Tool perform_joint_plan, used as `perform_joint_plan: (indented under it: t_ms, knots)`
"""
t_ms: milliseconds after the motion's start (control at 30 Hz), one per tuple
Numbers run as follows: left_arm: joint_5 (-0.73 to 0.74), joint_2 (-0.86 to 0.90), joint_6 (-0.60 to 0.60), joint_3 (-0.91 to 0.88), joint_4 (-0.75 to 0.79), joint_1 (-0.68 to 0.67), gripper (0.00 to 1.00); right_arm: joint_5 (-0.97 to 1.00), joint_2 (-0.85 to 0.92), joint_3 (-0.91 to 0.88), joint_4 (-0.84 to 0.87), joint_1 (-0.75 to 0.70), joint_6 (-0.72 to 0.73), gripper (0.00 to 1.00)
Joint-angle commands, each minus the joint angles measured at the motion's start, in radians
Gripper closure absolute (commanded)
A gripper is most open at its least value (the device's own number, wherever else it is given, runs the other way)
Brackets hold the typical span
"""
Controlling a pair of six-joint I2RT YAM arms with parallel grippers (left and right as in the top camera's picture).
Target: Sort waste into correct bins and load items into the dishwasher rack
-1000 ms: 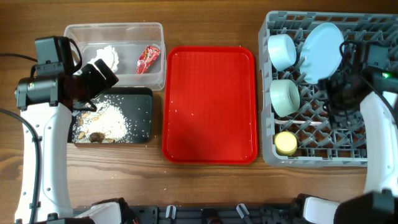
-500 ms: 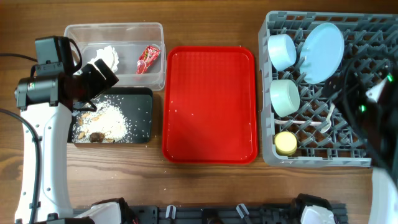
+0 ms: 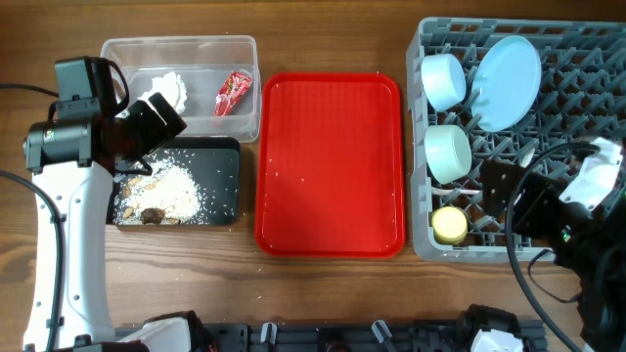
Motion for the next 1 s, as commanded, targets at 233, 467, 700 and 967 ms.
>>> perform_joint_plan:
  t_ms: [233,467,700,967]
  knots:
    - [-0.002,-0.006,0.002,0.011,0.002,0.005,0.0,-0.104,-0.012,-0.008,0.101,0.017,-0.208,0.0]
    - [-0.002,-0.006,0.002,0.011,0.002,0.005,0.0,0.086,-0.202,-0.281,0.497,0.219,-0.155,0.0]
    - [-0.002,-0.006,0.002,0.011,0.002,0.005,0.0,0.214,-0.401,-0.676,0.759,0.277,-0.132,0.0]
    - [-0.002,-0.006,0.002,0.011,0.002,0.005,0.0,0.212,-0.629,-1.048,1.006,0.278,-0.179,0.0]
